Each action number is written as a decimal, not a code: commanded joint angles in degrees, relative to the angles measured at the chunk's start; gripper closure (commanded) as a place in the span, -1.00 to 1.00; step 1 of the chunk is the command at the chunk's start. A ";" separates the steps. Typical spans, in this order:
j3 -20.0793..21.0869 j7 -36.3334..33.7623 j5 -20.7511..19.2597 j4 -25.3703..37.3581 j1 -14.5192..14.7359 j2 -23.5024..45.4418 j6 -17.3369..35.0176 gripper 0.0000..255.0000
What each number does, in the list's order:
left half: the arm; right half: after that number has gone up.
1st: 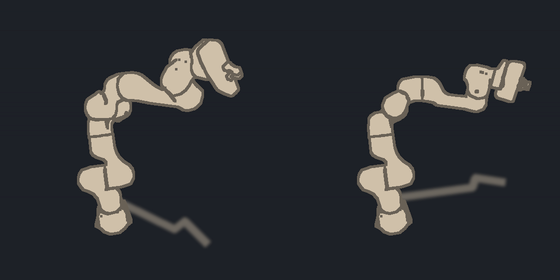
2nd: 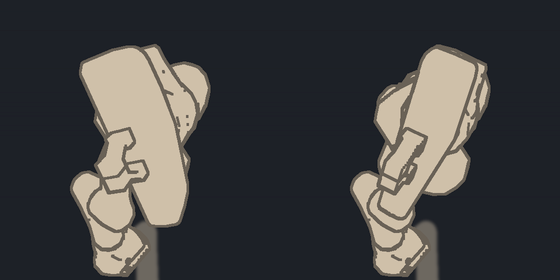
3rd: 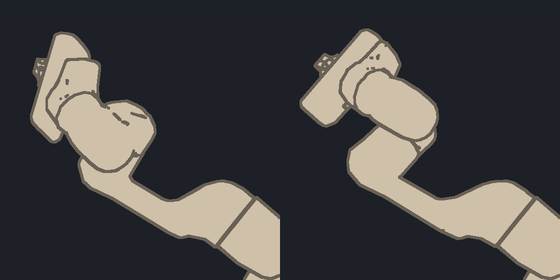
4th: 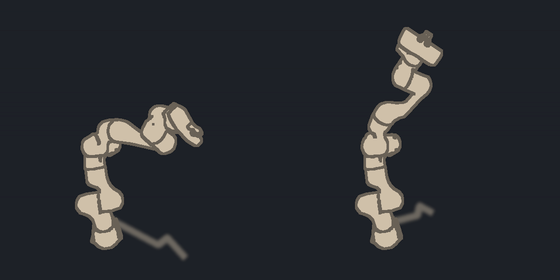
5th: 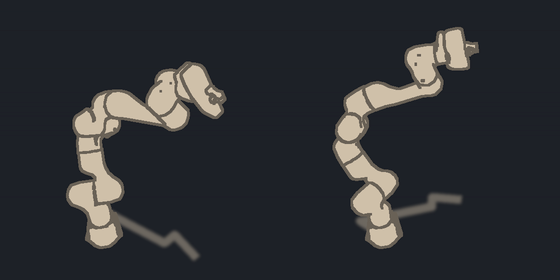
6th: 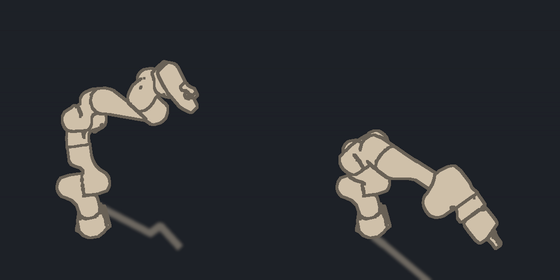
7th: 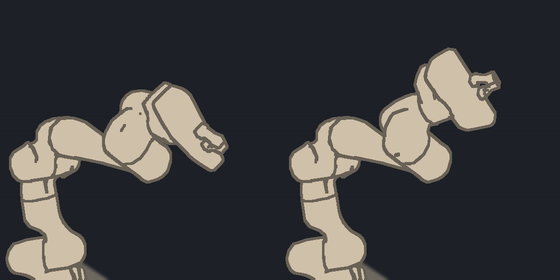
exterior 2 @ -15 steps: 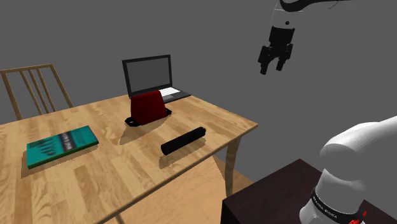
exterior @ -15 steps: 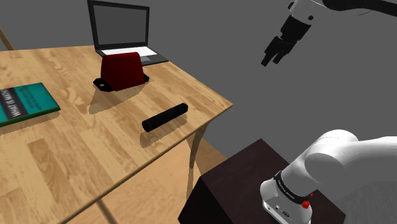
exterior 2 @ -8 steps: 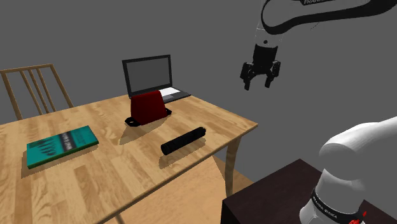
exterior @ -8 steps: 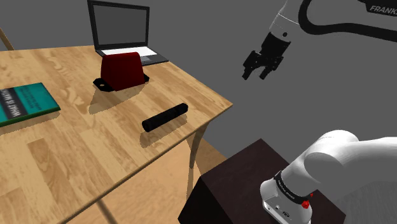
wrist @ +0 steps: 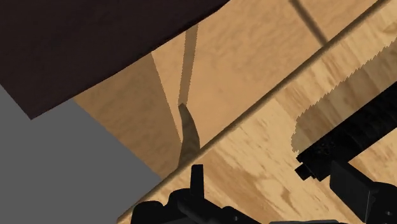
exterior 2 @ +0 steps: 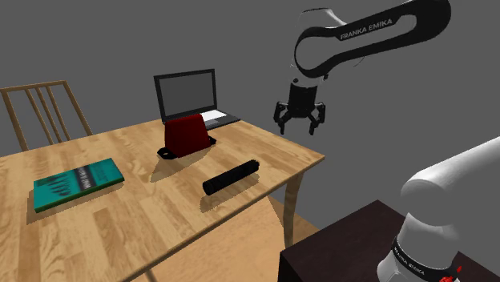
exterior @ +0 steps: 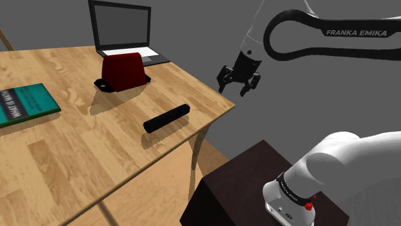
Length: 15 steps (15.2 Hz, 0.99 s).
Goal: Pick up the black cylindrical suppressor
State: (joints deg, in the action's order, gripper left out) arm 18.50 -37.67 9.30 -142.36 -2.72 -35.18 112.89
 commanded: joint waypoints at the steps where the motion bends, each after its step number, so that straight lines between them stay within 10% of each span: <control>1: 2.97 -5.97 1.07 0.45 -0.73 3.13 2.71 -1.00; 8: 13.17 -26.94 0.28 5.13 -4.77 17.52 12.20 -1.00; 15: 19.98 -52.03 -11.03 14.34 -8.13 36.61 19.32 -1.00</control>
State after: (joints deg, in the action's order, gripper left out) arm 37.89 -85.32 0.72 -129.78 -10.53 -1.87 131.32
